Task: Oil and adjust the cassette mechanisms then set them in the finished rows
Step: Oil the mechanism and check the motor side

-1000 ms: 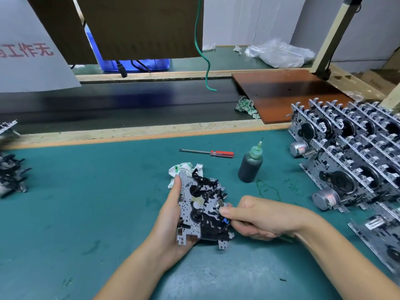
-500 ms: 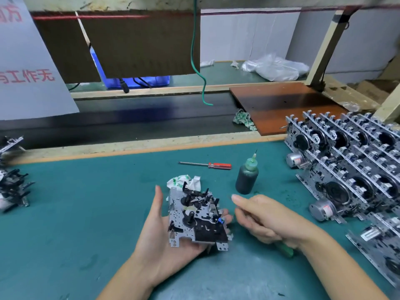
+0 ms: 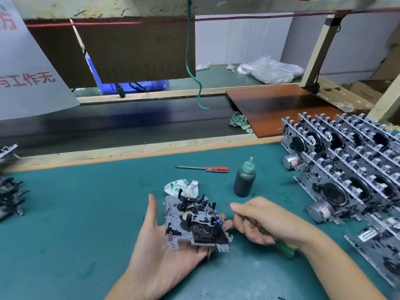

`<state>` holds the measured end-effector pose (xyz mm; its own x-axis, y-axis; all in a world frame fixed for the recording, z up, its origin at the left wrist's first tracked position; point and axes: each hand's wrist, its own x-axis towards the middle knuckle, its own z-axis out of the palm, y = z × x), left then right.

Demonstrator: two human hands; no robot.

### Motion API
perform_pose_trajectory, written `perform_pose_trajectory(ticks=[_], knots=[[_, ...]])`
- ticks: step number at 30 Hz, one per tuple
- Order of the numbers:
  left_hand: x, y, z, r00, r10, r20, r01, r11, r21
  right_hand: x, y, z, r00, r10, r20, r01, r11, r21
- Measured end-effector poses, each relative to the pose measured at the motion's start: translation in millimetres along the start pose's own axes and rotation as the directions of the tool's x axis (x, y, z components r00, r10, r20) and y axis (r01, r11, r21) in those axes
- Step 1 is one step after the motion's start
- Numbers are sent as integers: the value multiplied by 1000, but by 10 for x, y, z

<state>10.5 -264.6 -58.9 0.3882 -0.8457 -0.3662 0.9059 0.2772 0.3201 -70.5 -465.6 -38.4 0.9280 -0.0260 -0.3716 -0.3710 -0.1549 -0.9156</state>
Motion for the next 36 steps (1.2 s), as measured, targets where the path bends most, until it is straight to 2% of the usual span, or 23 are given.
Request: perform_pose_trajectory(ticks=[4, 5, 7, 9, 10, 12, 14, 16, 18, 22, 24, 26, 27, 28, 29, 30, 31, 32, 33, 36], knots=[[-7, 68, -25, 999, -8, 49, -2, 977, 212, 43, -11, 18, 962, -166, -215, 161, 986, -41], [-5, 90, -39, 998, -6, 55, -9, 961, 277, 53, 6, 24, 938, -219, -269, 200, 975, -95], [-7, 139, -61, 998, -13, 56, -10, 919, 393, 66, 48, 43, 863, -357, -357, 246, 914, -322], [-16, 191, -83, 999, -31, 32, 13, 887, 462, 62, 80, 67, 806, -499, -318, 252, 776, -578], [-22, 210, -80, 999, -39, 10, 29, 869, 495, 60, 89, 87, 802, -547, -239, 263, 684, -680], [-41, 240, -81, 997, -66, -34, 74, 824, 561, 67, 106, 115, 827, -559, -55, 294, 513, -806], [-51, 276, -77, 991, -94, -93, 132, 769, 625, 61, 122, 125, 836, -545, 61, 318, 391, -864], [-65, 307, -88, 983, -106, -150, 180, 718, 673, 41, 100, 127, 841, -532, 97, 318, 340, -885], [-55, 322, -126, 978, -80, -194, 194, 698, 689, 11, 76, 113, 852, -513, 104, 310, 335, -890], [-56, 356, -148, 986, -88, -142, 159, 751, 640, -74, 42, 113, 863, -500, 80, 270, 321, -908], [-55, 399, -160, 991, -100, -87, 133, 762, 633, -148, 78, 130, 817, -576, 39, 229, 261, -938], [-58, 428, -112, 996, -38, -86, 86, 741, 666, -226, 132, 158, 770, -637, -30, 148, 225, -963], [-55, 420, -92, 990, 71, -125, 45, 676, 736, -255, 157, 167, 755, -653, -68, 105, 222, -970], [-65, 402, -83, 961, 234, -146, -1, 530, 848, -274, 185, 176, 739, -666, -105, 62, 222, -973], [-89, 370, -61, 899, 422, -119, -11, 293, 956, -283, 209, 187, 725, -674, -143, 22, 230, -973], [-129, 319, -40, 827, 562, -33, 35, 8, 999, -291, 227, 197, 712, -679, -182, -12, 247, -969], [-168, 263, -38, 775, 629, 61, 122, -244, 962, -291, 241, 209, 701, -679, -219, -36, 273, -961], [-202, 200, -61, 759, 637, 136, 199, -426, 882, -299, 253, 218, 695, -671, -258, -62, 302, -951], [-226, 134, -79, 763, 625, 162, 252, -520, 817, -297, 265, 232, 695, -655, -297, -90, 330, -940], [-208, -41, -107, 776, 595, 211, 318, -658, 683, -284, 299, 279, 713, -599, -363, -142, 385, -912]])
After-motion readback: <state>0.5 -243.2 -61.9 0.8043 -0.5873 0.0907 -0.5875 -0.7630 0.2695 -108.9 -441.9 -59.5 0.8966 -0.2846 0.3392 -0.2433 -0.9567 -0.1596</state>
